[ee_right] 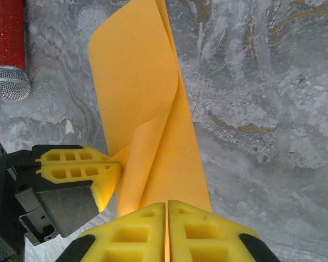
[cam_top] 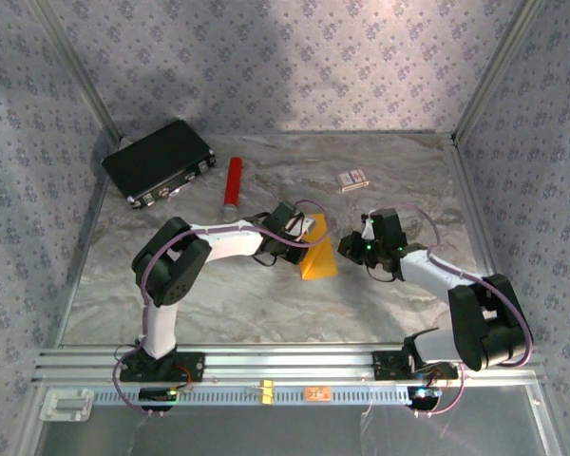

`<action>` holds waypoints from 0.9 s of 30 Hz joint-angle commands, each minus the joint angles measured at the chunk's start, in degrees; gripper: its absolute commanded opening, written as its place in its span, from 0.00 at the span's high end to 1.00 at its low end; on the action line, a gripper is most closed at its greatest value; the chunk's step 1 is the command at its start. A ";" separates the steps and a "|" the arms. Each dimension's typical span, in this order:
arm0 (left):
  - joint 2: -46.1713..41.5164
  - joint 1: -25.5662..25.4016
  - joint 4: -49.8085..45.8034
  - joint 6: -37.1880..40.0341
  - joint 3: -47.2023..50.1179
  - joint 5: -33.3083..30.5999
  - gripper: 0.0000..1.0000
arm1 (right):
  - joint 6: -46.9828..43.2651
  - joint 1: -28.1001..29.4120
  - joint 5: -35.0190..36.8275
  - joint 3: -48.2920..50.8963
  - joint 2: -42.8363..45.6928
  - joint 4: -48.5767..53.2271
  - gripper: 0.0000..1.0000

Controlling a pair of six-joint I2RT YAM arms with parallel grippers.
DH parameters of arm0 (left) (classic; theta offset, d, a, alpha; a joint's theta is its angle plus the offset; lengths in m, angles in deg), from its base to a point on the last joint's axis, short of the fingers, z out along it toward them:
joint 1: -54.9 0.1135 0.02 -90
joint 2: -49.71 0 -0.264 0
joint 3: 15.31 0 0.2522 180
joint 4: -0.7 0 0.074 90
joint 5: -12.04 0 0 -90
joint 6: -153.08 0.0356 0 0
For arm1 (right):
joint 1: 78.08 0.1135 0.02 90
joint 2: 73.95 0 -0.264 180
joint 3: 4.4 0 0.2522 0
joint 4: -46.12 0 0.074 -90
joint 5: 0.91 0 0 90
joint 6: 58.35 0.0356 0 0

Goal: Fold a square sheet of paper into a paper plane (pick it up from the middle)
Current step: Fold the triangle a second time at the center of the table.

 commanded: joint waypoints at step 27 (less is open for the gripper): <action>2.87 0.22 -1.58 0.44 0.00 1.76 0.94 | 5.01 4.83 -7.76 -4.08 -12.03 -10.94 0.92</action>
